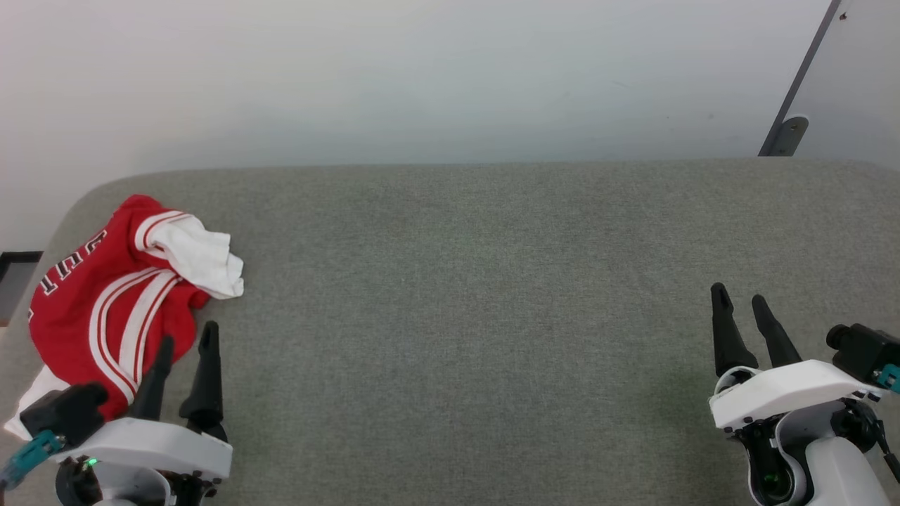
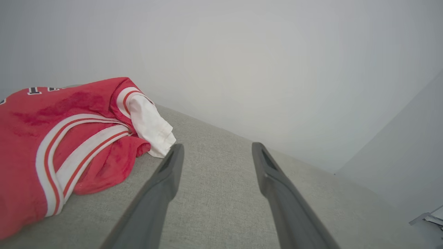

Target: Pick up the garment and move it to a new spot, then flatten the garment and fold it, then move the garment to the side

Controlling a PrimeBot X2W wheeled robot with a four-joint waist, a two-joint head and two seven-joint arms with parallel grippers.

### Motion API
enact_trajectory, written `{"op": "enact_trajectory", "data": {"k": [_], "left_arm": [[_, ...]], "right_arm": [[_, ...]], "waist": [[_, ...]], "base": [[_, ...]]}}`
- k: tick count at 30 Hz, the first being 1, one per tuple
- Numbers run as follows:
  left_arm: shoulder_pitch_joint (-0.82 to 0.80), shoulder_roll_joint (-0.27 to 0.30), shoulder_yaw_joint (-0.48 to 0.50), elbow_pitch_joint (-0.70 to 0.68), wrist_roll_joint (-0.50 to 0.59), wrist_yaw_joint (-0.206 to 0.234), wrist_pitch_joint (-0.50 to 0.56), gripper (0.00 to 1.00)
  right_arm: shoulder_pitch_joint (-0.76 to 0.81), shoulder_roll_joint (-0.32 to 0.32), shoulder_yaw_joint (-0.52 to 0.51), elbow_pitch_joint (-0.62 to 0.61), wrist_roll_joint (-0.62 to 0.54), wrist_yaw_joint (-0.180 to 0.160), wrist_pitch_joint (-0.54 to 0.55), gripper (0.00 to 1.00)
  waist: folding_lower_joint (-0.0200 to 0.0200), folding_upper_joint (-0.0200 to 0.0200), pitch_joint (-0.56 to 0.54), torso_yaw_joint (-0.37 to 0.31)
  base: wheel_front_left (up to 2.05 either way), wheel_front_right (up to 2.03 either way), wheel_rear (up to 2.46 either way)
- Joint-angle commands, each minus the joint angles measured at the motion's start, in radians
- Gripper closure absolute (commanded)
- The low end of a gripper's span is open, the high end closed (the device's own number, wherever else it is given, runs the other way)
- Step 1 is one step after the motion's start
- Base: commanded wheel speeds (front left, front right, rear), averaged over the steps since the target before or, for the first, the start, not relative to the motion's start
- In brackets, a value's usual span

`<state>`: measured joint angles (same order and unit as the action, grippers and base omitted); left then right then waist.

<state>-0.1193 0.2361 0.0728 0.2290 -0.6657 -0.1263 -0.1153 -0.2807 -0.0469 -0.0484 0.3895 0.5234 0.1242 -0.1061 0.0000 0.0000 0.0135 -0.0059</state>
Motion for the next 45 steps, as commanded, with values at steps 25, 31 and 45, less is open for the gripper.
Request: {"op": "enact_trajectory", "data": {"k": [25,31,45], "left_arm": [[-0.02,0.056,-0.04,0.005,0.23,-0.005,-0.07,0.0],[-0.011,0.063,-0.046,0.016,0.249,-0.005,-0.083,0.0],[0.01,0.083,-0.065,0.027,0.297,-0.005,-0.113,0.0]], "right_arm": [[-0.035,-0.003,-0.007,-0.012,-0.238,0.007,-0.055,0.0],[-0.033,-0.003,-0.019,-0.006,-0.279,0.008,-0.071,0.0],[-0.027,-0.004,-0.042,0.003,-0.352,0.008,-0.108,0.0]], "waist": [[0.0,0.0,0.0,-0.002],[0.0,0.0,-0.007,0.001],[0.0,0.0,-0.007,0.003]], "base": [[0.0,0.0,0.0],[0.0,0.0,0.0],[0.0,0.0,0.0]]}}
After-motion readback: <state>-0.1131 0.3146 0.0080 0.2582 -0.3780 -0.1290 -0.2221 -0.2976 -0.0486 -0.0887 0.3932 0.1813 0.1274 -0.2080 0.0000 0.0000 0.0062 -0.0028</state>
